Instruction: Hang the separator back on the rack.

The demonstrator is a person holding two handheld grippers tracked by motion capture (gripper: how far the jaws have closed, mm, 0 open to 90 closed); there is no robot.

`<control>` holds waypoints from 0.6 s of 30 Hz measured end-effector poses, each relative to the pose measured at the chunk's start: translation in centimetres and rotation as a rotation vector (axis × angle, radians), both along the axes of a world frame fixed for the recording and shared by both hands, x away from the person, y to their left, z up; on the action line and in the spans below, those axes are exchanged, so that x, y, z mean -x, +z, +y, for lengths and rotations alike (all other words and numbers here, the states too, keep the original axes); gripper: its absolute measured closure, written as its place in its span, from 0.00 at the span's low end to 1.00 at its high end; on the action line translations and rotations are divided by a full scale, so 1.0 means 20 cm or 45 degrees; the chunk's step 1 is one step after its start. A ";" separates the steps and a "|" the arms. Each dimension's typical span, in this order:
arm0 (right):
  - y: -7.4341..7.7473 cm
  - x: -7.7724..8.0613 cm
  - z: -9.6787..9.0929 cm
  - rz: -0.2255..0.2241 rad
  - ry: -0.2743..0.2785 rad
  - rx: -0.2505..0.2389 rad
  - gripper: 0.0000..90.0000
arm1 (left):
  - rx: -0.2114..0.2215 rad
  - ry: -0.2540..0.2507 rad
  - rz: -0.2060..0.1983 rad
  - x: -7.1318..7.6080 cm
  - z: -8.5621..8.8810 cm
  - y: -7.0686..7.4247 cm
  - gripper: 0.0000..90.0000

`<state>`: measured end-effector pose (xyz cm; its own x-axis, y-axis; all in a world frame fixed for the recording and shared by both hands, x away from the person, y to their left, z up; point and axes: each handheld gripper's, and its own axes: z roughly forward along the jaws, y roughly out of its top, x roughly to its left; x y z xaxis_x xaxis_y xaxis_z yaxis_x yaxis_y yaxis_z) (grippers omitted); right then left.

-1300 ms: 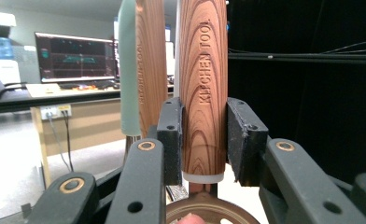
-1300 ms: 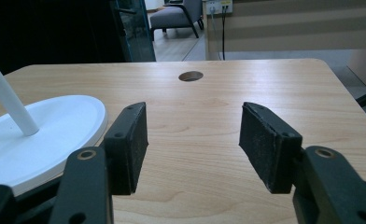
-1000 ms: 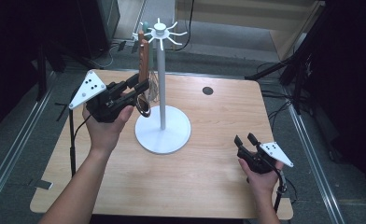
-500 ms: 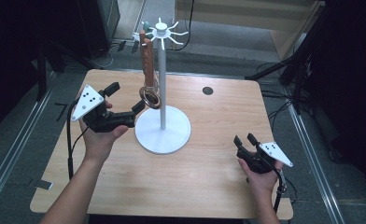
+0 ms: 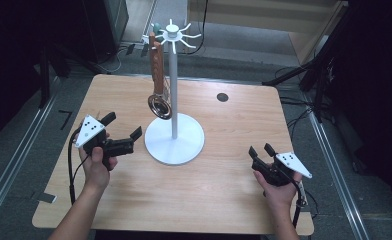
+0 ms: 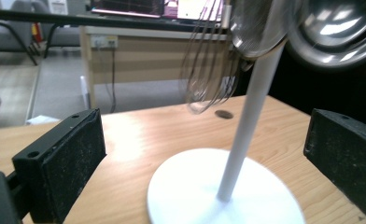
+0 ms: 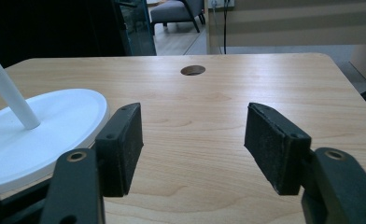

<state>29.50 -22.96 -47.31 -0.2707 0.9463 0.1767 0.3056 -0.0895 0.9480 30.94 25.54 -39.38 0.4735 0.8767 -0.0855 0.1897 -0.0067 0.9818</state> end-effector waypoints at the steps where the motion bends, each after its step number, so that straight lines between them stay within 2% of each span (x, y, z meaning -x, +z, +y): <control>1: 0.00 0.00 0.00 0.004 -0.001 -0.003 0.40 | 0.002 0.008 0.004 0.00 0.01 -0.02 0.00; 6: 0.00 0.00 0.01 0.002 -0.003 0.004 0.36 | -0.018 0.061 0.048 0.00 0.08 -0.12 0.00; 12: 0.00 0.00 0.01 0.003 0.000 0.014 0.34 | -0.061 0.094 0.061 0.02 0.14 -0.22 0.00; 16: 0.00 0.01 0.01 0.004 0.003 0.019 0.34 | -0.102 0.162 0.065 0.01 0.17 -0.28 0.00; 18: 0.00 0.00 0.01 0.008 0.001 0.022 0.34 | -0.103 0.175 0.074 0.01 0.20 -0.31 0.00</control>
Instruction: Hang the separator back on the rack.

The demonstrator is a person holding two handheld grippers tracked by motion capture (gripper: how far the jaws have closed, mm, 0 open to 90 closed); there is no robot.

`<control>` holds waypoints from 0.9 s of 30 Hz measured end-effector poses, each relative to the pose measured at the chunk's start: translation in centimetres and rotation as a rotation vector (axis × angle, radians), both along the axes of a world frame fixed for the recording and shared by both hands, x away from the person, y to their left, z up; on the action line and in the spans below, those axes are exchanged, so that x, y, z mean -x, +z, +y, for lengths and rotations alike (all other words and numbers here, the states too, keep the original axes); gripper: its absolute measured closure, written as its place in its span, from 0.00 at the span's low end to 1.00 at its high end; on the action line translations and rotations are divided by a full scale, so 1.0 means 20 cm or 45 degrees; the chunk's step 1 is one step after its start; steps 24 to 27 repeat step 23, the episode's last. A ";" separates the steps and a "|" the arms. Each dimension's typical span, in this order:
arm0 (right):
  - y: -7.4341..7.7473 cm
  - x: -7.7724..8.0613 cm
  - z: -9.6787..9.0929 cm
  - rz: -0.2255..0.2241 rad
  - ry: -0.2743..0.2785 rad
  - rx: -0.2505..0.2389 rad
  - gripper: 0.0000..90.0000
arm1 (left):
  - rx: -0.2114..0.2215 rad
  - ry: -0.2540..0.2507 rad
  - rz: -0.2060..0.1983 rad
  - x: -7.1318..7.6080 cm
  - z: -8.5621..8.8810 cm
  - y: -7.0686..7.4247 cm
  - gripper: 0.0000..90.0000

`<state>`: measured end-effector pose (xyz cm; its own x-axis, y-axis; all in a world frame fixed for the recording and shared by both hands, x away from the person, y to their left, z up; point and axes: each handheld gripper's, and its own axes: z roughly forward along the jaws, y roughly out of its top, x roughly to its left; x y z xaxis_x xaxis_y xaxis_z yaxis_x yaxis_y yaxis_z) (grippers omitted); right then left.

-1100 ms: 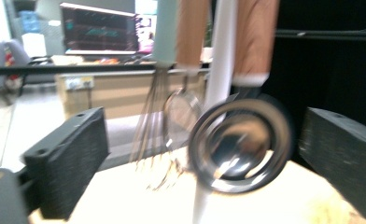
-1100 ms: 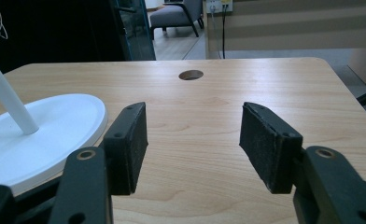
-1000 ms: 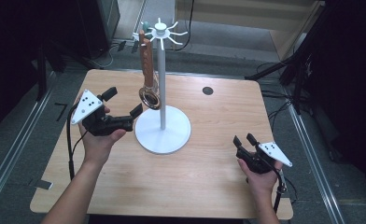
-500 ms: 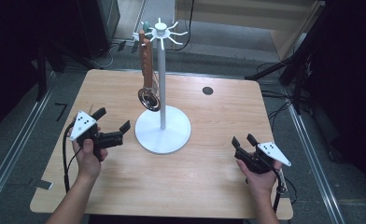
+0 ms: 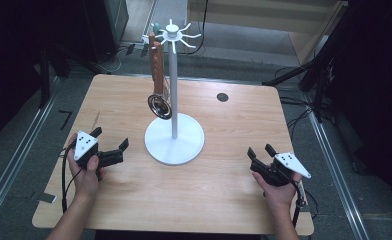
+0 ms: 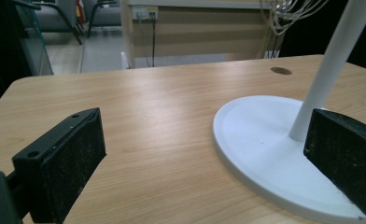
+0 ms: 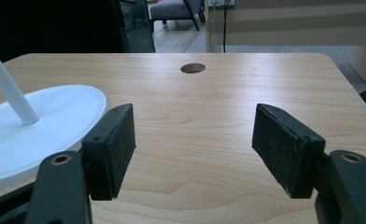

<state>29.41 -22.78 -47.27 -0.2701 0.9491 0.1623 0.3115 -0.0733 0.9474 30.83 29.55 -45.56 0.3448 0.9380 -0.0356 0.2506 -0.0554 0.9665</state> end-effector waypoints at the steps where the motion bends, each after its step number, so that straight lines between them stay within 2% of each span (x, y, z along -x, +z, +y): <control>1: 0.00 0.00 0.00 0.000 0.000 0.001 0.34 | -0.002 0.009 0.001 0.00 0.01 -0.01 0.00; 5: 0.00 0.00 -0.01 0.006 -0.004 0.000 0.34 | -0.046 0.019 0.017 0.01 0.05 -0.05 0.00; 14: -0.01 -0.01 -0.03 0.009 -0.022 0.012 0.35 | -0.055 0.098 0.061 0.05 0.18 -0.11 0.00; 19: -0.01 -0.01 -0.04 0.010 -0.030 0.008 0.35 | -0.072 0.101 0.067 0.05 0.19 -0.12 0.00; 23: -0.01 -0.01 -0.05 0.010 -0.036 0.010 0.35 | -0.127 0.085 0.071 0.05 0.17 -0.14 0.00; 27: -0.01 -0.01 -0.05 0.010 -0.036 0.010 0.35 | -0.127 0.085 0.071 0.05 0.17 -0.14 0.00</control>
